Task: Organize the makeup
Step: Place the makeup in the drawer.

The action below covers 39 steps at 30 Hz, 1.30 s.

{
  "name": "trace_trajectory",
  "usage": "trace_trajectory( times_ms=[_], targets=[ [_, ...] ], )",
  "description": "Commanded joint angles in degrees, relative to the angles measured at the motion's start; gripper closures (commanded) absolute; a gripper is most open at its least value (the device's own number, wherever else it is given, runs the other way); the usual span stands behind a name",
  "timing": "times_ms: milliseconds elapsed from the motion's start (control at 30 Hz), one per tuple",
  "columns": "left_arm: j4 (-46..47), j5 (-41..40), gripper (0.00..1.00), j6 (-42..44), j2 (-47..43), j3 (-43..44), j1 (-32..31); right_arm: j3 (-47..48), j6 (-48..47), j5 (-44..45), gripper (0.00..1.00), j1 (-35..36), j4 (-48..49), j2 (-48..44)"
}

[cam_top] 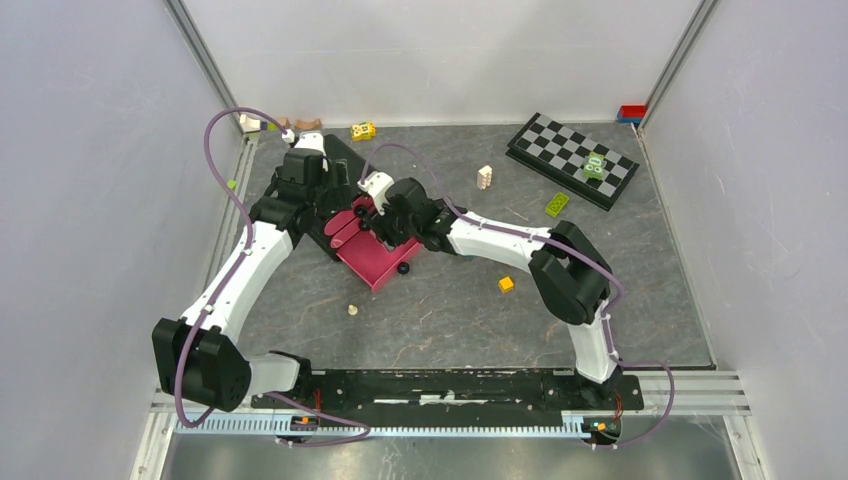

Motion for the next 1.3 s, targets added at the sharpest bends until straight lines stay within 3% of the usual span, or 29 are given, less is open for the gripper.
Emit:
trace_trajectory(
  times_ms=[0, 200, 300, 400, 667, 767, 800, 900, 967, 1267],
  targets=[
    [-7.6, 0.5, 0.06, 0.1, 2.4, -2.2, -0.3, 2.7, -0.2, 4.0, 0.6, -0.1, 5.5, 1.9],
    [-7.6, 0.3, 0.06, 0.3, 2.3, -2.2, -0.3, 4.5, 1.3, 4.8, 0.55, -0.1, 8.2, 5.8],
    [-7.7, 1.4, 0.06, 0.1, 1.8, -2.0, -0.3, 4.3, 1.4, 4.1, 0.27, 0.0, 9.9, 6.8],
    [-7.9, 0.3, 0.06, 0.3, 3.0, -1.9, -0.3, 4.5, 1.2, 5.0, 0.16, -0.1, 9.6, 5.7],
    [-7.7, 0.1, 0.06, 0.2, 2.4, -2.0, -0.3, -5.1, 1.7, 6.4, 0.1, -0.1, 13.5, -3.9],
    [-7.7, 0.5, 0.06, 0.1, 2.3, -2.1, -0.3, -10.0, 2.3, 8.7, 0.16, -0.1, 14.7, -8.2],
    [-7.7, 0.5, 0.06, 0.1, 2.3, -2.1, -0.3, -11.5, 2.3, 9.7, 0.21, -0.1, 14.8, -9.1],
    [-7.6, 1.0, 0.07, 0.0, 2.4, -2.0, -0.3, -14.0, 2.9, 12.1, 0.51, -0.3, 14.4, -10.6],
    [-7.6, 1.1, 0.07, 0.0, 2.4, -2.0, -0.3, -14.6, 3.8, 12.0, 0.6, -0.7, 13.6, -10.4],
    [-7.6, 1.2, 0.08, 0.0, 2.4, -2.1, -0.3, -10.5, 6.3, 6.4, 0.64, -2.6, 11.4, -5.4]
  ],
)
